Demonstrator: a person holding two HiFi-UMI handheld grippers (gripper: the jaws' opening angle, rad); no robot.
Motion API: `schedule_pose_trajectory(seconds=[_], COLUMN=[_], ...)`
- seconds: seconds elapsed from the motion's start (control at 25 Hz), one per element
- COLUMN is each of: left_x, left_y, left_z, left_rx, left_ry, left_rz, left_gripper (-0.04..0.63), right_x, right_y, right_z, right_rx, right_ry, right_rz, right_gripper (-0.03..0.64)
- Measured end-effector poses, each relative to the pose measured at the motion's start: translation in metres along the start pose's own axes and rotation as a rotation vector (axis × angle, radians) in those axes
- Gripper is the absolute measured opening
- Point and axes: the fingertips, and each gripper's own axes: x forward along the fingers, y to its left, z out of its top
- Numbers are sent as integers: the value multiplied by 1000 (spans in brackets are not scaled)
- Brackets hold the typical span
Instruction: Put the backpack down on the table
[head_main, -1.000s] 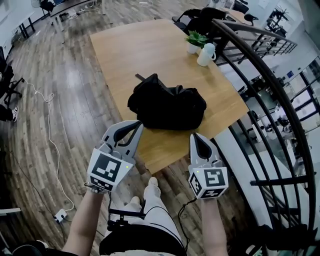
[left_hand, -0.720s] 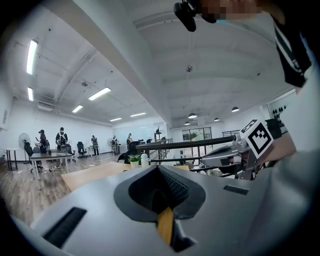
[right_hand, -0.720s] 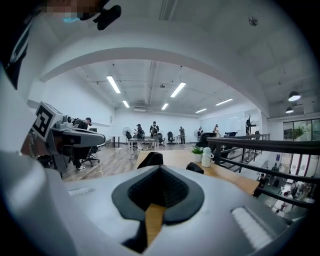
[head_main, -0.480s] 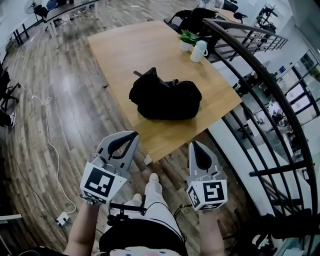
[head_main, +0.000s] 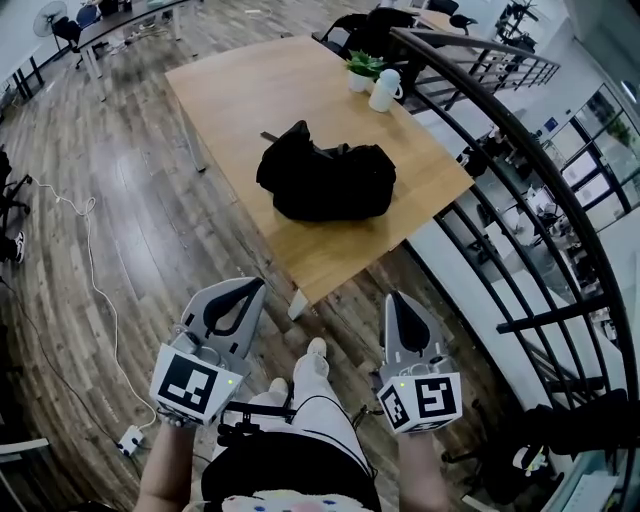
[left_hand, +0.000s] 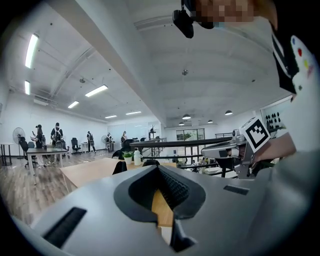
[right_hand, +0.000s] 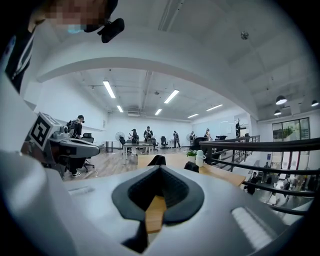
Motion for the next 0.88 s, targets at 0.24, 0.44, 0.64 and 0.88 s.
schedule_pose_trajectory(seconds=[0.24,0.44,0.64,0.88], left_x=[-13,-14,-10,2], left_y=[-3,3,-1,-8], left_z=[0,-1,6,15], left_rx=[5,14,9,40], left_ry=[-17,-8,-8,-15], left_rz=[-5,24,33,36], left_gripper=[6,6,6,6], right_x=[-15,-6,-4,0], right_y=[8,11,11,19], right_z=[-6,-6,11,21], right_rx=[12,24,3,-22], right_ry=[8,14,2,-4], right_rz=[-22,8,43,113], right_gripper=[9,9,9,9])
